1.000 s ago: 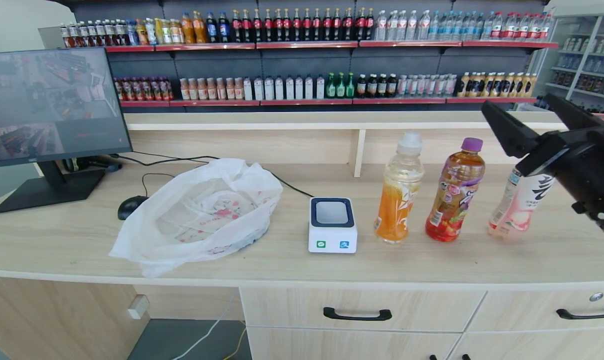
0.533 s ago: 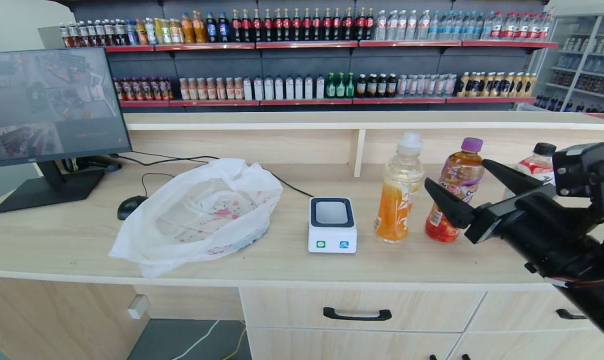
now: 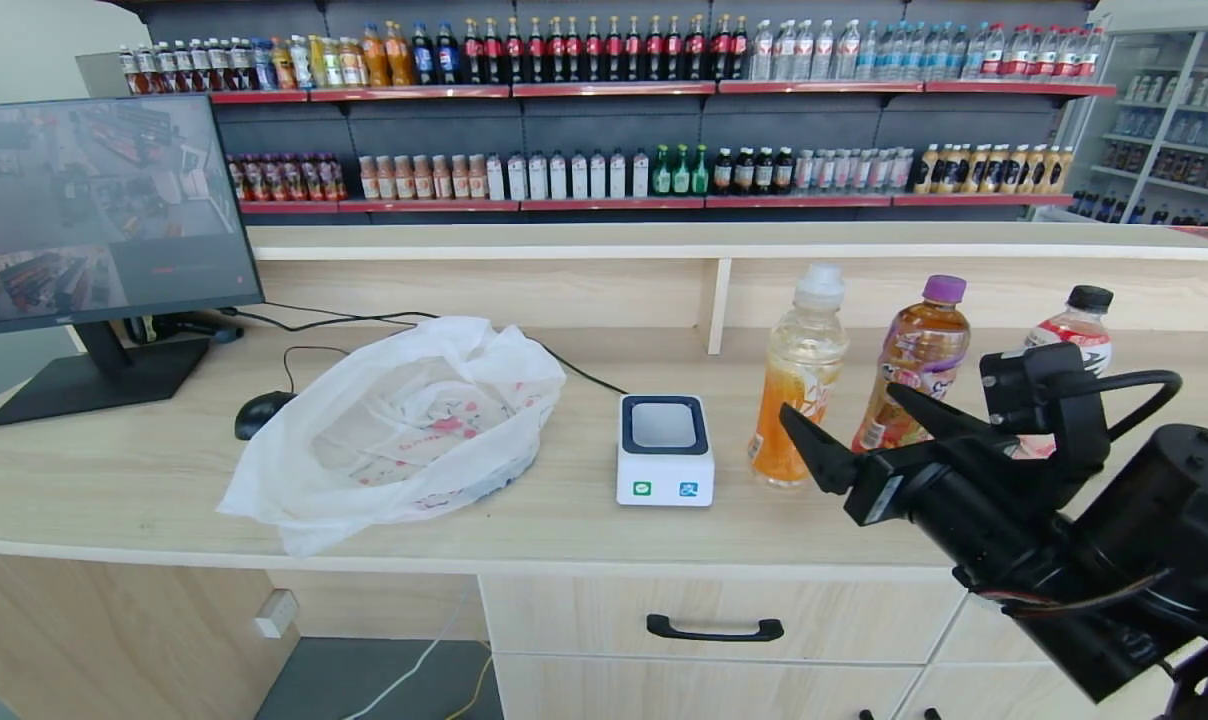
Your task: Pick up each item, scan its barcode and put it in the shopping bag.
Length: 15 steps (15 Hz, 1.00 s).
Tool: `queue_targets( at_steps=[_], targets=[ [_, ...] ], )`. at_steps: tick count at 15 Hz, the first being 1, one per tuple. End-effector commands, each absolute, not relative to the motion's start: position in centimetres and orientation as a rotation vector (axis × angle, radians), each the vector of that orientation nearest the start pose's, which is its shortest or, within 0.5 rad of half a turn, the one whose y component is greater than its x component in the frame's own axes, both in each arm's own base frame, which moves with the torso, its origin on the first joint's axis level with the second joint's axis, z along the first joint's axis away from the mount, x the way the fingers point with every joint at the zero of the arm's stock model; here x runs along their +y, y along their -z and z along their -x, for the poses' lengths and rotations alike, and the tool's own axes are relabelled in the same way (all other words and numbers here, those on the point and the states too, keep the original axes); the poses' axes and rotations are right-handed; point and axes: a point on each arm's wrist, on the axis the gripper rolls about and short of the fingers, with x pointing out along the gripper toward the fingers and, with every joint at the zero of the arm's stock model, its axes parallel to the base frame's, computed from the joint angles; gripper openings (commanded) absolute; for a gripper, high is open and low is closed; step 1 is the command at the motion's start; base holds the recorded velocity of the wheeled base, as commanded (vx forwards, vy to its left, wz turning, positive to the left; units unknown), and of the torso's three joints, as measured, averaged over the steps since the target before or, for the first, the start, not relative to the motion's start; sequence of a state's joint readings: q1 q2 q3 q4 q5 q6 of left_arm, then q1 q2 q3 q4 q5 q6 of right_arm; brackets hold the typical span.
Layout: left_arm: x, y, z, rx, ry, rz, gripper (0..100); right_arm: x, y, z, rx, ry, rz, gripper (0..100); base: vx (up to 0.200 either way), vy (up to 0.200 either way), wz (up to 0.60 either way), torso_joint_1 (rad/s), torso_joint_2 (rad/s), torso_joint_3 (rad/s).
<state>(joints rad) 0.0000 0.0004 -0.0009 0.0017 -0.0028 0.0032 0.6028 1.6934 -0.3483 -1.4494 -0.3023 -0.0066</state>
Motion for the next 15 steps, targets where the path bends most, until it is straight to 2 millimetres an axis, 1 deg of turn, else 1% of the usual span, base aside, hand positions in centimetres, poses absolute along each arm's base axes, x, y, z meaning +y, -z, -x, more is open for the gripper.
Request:
queue_targets(
  at_steps=[1, 3, 5, 7, 8, 12, 15],
  targets=[
    [0.0, -7.6, 2.3, 0.000, 0.003, -0.003, 100, 14.2, -14.3, -21.7, -0.054, -0.285, -0.032, 100, 0.000, 0.000, 0.00, 0.000, 0.00, 0.000],
    [0.0, -7.6, 2.3, 0.000, 0.000, -0.003, 100, 14.7, -13.9, -22.7, -0.048, -0.258, -0.031, 100, 0.000, 0.000, 0.00, 0.000, 0.00, 0.000],
    [0.0, -7.6, 2.3, 0.000, 0.003, -0.003, 100, 15.0, -12.8, -23.3, -0.017, -0.233, -0.027, 100, 0.000, 0.000, 0.00, 0.000, 0.00, 0.000],
    [0.0, -7.6, 2.3, 0.000, 0.002, -0.003, 100, 15.2, -12.4, -24.1, -0.009, -0.226, -0.034, 100, 0.000, 0.000, 0.00, 0.000, 0.00, 0.000],
    [0.0, -7.5, 2.3, 0.002, 0.003, -0.005, 100, 15.2, -12.1, -24.9, -0.006, -0.192, -0.059, 100, 0.000, 0.000, 0.00, 0.000, 0.00, 0.000],
    [0.0, -7.5, 2.3, 0.002, 0.003, -0.003, 100, 14.1, -11.9, -26.3, -0.006, -0.120, -0.065, 100, 0.000, 0.000, 0.00, 0.000, 0.00, 0.000],
    [0.0, -7.5, 2.3, 0.002, 0.003, -0.005, 100, 14.3, -12.0, -27.2, -0.023, -0.117, -0.071, 100, 0.000, 0.000, 0.00, 0.000, 0.00, 0.000]
  ],
)
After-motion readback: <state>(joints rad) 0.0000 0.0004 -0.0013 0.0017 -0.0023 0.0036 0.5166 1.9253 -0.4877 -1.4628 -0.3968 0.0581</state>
